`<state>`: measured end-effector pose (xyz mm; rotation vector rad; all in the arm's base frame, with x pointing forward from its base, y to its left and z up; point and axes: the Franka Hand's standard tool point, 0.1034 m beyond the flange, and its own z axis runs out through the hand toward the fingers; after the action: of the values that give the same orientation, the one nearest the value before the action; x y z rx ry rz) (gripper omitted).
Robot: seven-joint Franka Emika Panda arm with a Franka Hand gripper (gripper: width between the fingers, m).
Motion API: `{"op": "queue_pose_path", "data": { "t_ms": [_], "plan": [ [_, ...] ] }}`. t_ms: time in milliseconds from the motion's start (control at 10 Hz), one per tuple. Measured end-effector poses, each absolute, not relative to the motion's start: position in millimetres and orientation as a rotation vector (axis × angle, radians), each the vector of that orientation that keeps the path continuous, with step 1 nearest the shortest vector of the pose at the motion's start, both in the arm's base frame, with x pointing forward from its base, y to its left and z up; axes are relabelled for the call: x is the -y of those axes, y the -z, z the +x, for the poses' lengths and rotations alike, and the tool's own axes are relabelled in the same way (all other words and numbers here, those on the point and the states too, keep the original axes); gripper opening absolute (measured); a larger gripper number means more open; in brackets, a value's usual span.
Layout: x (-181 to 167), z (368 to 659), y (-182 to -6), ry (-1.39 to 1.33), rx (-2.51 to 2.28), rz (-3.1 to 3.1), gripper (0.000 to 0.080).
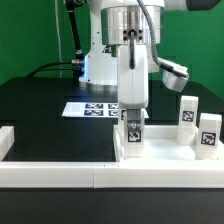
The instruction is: Assemble square table
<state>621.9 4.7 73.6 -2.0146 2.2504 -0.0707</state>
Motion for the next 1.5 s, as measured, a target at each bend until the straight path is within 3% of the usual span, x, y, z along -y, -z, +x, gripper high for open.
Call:
{"op": "queue_pose_path", "data": {
  "t_ms": [100,200,300,400,500,800,1200,1400,1500],
  "plan": [
    [-5,622,-74.0,0.084,-2.174,-2.101,0.0291],
    [-5,624,-74.7,0.118,-1.981,-2.298,0.0483],
    [-6,626,-75.1,0.163,-1.692,-2.522,0.0483],
    [-6,624,-74.1,0.18,-1.582,-2.592,0.0612],
    [-14,619,-73.8,0.182,-1.588,-2.591,0.0638],
    [-10,620,-73.1,0.207,-1.245,-2.797,0.0648],
    [4,625,-75.3,0.232,-0.318,-3.126,0.0649],
    [4,624,-75.0,0.234,-0.362,-3.119,0.0649],
    [4,624,-75.0,0.234,-0.363,-3.119,0.0521]
  ]
}}
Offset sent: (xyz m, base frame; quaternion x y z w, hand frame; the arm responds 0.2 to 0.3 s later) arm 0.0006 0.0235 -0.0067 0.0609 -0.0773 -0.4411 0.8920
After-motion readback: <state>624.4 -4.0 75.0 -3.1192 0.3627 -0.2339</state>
